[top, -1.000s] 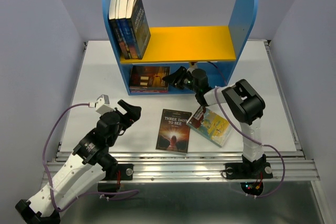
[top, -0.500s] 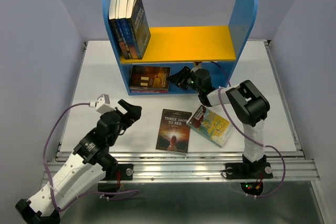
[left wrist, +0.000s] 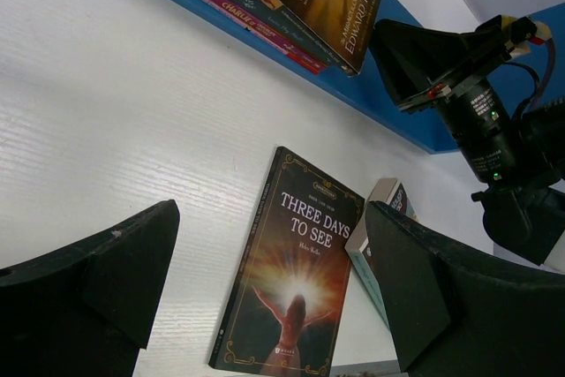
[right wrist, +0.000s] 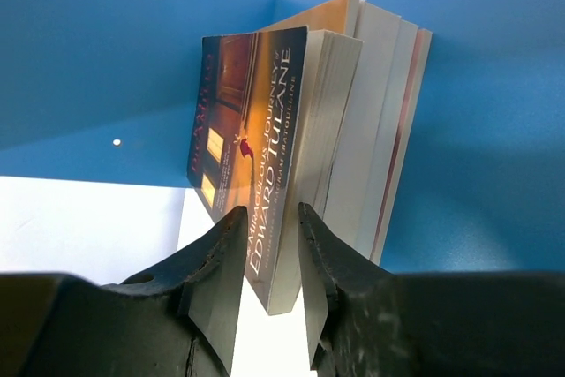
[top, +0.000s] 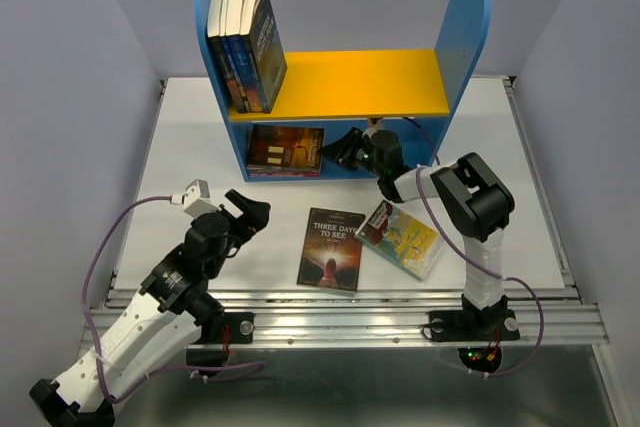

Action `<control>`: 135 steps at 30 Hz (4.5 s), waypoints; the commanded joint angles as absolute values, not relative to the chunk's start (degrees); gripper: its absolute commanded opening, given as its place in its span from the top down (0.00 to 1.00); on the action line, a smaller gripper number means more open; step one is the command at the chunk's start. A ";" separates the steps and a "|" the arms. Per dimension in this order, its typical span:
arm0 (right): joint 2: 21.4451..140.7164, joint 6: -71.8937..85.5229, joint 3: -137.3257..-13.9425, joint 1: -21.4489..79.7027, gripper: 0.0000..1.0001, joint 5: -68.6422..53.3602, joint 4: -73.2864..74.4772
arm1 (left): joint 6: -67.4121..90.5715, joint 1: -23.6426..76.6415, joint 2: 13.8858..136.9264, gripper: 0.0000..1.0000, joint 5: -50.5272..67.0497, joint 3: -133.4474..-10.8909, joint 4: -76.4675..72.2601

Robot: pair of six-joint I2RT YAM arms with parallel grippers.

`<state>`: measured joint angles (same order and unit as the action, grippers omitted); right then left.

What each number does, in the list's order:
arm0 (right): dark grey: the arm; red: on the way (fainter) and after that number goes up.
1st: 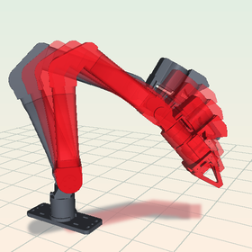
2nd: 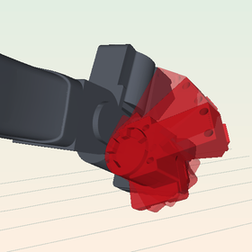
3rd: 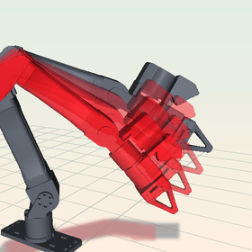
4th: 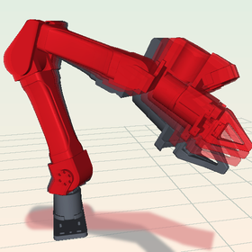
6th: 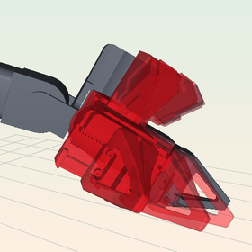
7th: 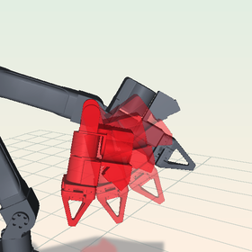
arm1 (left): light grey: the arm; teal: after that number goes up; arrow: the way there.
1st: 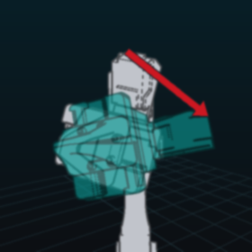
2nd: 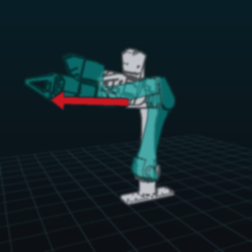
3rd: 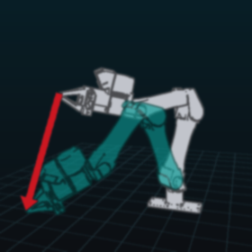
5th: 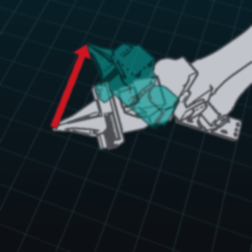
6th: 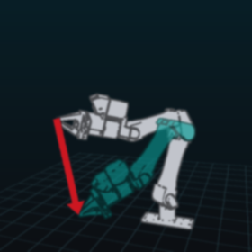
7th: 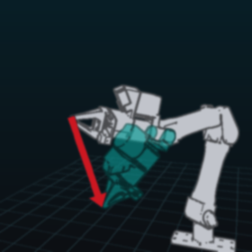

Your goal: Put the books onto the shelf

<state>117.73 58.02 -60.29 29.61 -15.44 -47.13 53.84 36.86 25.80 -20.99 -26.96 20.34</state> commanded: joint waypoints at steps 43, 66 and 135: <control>123.22 57.13 -69.17 29.27 0.65 -22.76 -49.04 | 52.73 36.56 26.02 0.01 -21.36 -26.37 18.63; 111.54 53.88 -58.72 29.27 0.24 -9.67 -44.12 | 52.82 36.47 25.67 0.01 -19.69 -26.89 19.25; 64.33 34.37 -26.46 4.13 0.00 -15.63 10.20 | 82.88 68.21 97.21 0.02 -9.49 -41.49 -26.37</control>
